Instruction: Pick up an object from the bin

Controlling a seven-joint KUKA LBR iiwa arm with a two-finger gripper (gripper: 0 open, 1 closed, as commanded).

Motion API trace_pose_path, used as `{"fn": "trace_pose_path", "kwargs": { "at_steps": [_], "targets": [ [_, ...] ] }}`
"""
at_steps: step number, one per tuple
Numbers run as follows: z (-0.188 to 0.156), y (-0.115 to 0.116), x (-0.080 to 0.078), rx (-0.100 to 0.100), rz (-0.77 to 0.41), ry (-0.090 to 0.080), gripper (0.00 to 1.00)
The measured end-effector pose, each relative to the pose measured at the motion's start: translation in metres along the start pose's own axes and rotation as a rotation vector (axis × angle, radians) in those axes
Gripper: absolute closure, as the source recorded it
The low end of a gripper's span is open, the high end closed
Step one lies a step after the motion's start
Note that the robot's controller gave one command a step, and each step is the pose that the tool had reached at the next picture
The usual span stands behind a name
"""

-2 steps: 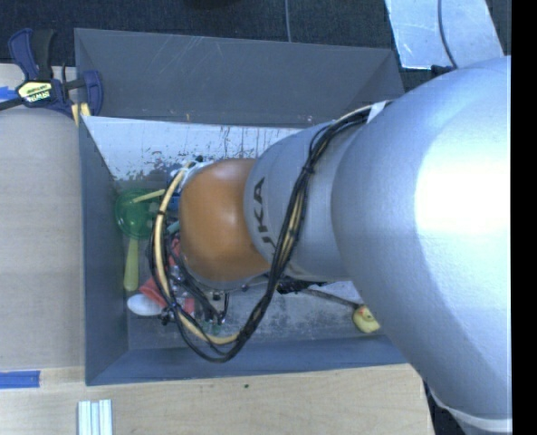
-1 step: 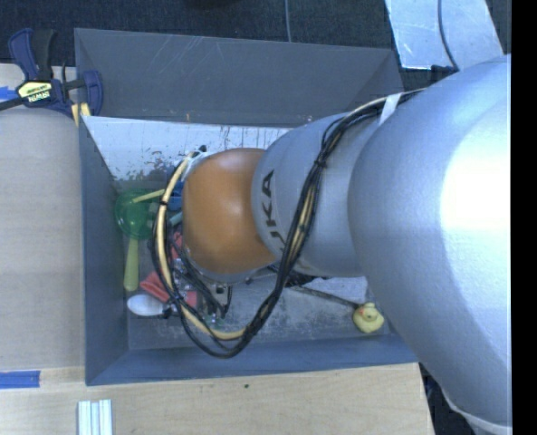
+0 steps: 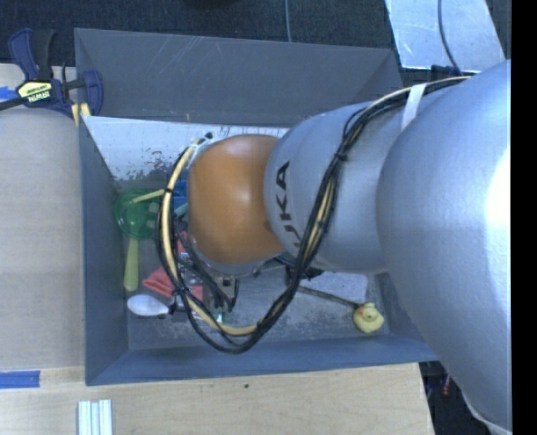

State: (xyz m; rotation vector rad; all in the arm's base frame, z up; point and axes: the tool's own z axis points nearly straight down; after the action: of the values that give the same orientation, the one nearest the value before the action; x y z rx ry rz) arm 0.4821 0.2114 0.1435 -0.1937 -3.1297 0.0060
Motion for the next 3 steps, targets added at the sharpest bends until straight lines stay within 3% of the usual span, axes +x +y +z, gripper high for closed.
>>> {"fn": "trace_pose_path", "kwargs": {
  "at_steps": [3],
  "targets": [
    [-0.086,0.001,-0.002,-0.005,-0.002,-0.009,1.00]
  ]
}}
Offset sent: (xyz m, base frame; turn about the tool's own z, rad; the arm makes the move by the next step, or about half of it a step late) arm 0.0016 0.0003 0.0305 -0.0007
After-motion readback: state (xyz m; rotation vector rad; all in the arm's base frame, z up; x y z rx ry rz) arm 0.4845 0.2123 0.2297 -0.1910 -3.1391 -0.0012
